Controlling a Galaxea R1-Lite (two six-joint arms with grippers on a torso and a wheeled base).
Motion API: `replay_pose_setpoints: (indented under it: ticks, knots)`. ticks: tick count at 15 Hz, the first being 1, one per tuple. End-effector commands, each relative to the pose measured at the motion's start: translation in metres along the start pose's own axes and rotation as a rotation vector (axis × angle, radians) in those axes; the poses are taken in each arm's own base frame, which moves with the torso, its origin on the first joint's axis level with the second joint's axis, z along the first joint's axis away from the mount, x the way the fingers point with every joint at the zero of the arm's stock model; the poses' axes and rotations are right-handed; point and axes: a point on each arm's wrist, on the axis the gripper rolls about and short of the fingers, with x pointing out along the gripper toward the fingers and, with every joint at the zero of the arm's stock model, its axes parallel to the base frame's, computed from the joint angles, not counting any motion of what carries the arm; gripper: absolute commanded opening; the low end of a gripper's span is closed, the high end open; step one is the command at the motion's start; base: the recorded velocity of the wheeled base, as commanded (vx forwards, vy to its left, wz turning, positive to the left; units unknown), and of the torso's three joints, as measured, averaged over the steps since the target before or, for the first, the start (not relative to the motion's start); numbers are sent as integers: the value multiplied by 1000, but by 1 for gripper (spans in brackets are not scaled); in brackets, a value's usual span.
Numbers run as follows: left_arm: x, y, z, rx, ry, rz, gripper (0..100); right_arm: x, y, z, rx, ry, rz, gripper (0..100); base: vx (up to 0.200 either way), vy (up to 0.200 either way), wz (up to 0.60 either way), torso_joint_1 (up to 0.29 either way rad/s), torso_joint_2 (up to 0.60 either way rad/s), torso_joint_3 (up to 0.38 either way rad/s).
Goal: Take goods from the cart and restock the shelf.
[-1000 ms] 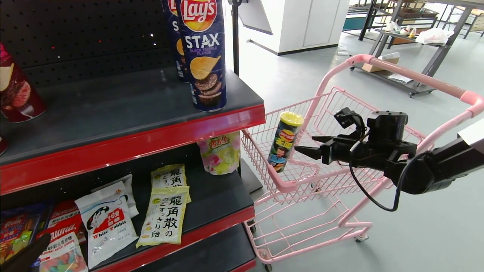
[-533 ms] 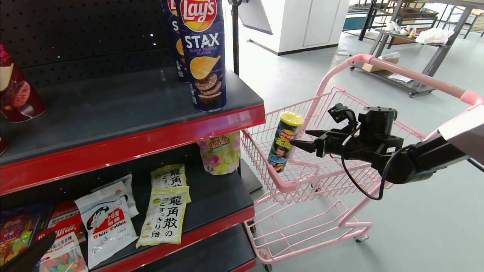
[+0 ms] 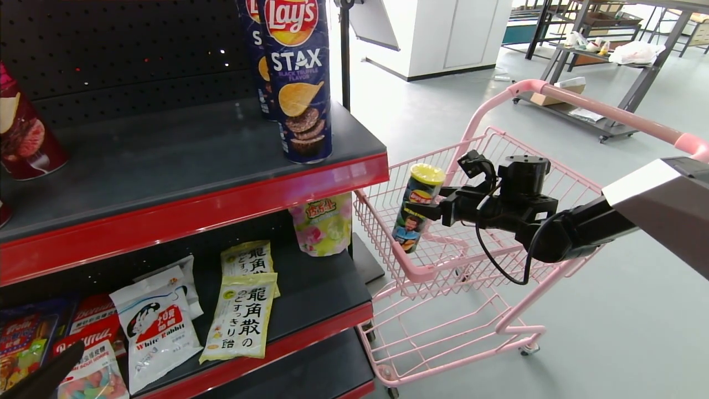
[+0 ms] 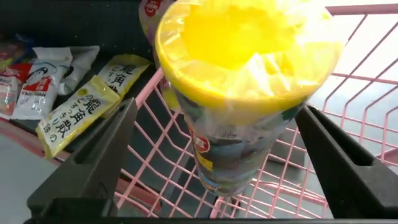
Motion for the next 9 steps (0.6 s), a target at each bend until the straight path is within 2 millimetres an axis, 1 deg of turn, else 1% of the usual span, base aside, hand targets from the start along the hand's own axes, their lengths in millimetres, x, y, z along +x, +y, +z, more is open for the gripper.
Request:
replay_pose_setpoints:
  ticks: [1,3,6,7,9]
  knots:
    - [0,0,-1,0,2,0,100,10,-3,-8,1,6,9,100,0,0,0,0,0,0]
    - [1,0,0,0,6,1,100,18,-1,-10,-3,4,22,100,0,0,0,0,0,0]
    - [1,0,0,3,9,1,100,26,-4,-14,-3,3,25,100,0,0,0,0,0,0]
    - [1,0,0,3,9,1,100,28,-6,-14,-6,-2,22,0,0,0,0,0,0,0]
    - [2,0,-1,10,12,3,100,31,-11,-13,-5,-8,17,0,0,0,0,0,0,0]
